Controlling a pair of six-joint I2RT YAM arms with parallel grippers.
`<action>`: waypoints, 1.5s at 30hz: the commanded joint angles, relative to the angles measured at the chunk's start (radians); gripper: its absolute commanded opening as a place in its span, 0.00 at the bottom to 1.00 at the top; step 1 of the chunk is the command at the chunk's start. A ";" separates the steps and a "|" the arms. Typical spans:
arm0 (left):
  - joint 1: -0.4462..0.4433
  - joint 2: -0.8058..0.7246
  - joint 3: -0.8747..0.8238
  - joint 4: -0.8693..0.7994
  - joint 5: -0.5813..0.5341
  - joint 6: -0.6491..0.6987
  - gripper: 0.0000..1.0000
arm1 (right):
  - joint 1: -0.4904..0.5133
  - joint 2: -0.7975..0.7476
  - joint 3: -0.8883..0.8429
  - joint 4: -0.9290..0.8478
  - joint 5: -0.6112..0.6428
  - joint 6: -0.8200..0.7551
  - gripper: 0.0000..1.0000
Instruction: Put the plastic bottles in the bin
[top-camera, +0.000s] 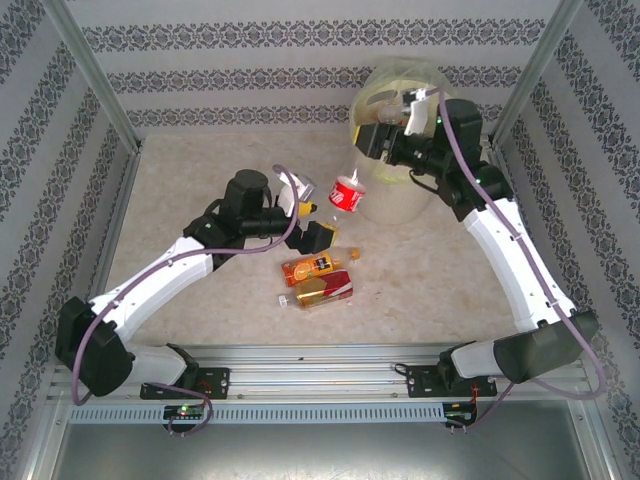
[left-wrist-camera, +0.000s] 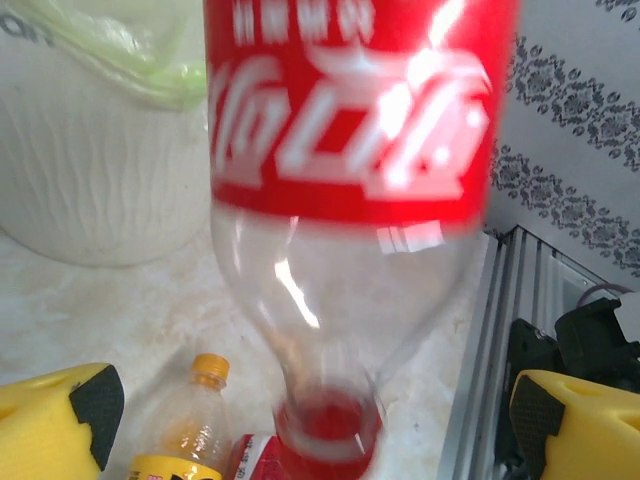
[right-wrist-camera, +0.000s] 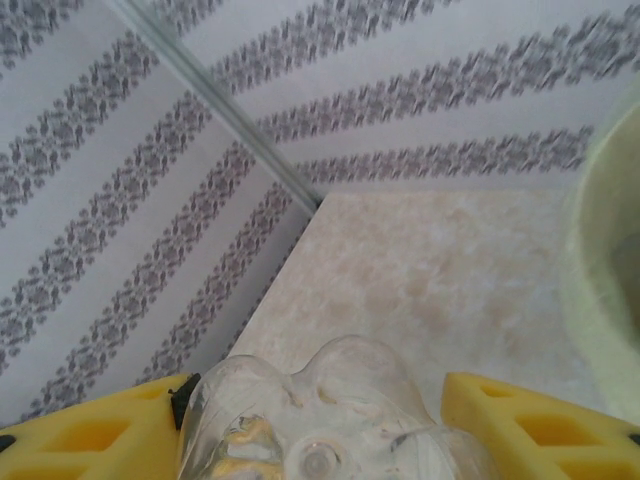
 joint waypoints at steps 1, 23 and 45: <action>-0.008 -0.031 -0.020 0.103 -0.041 -0.003 1.00 | -0.035 -0.006 0.085 -0.007 0.031 -0.025 0.52; -0.008 -0.032 -0.013 0.082 -0.021 0.017 1.00 | -0.266 0.155 0.377 0.074 0.199 0.071 0.52; -0.008 -0.056 -0.036 0.093 -0.025 0.070 1.00 | -0.394 0.196 0.429 -0.026 0.261 -0.011 0.52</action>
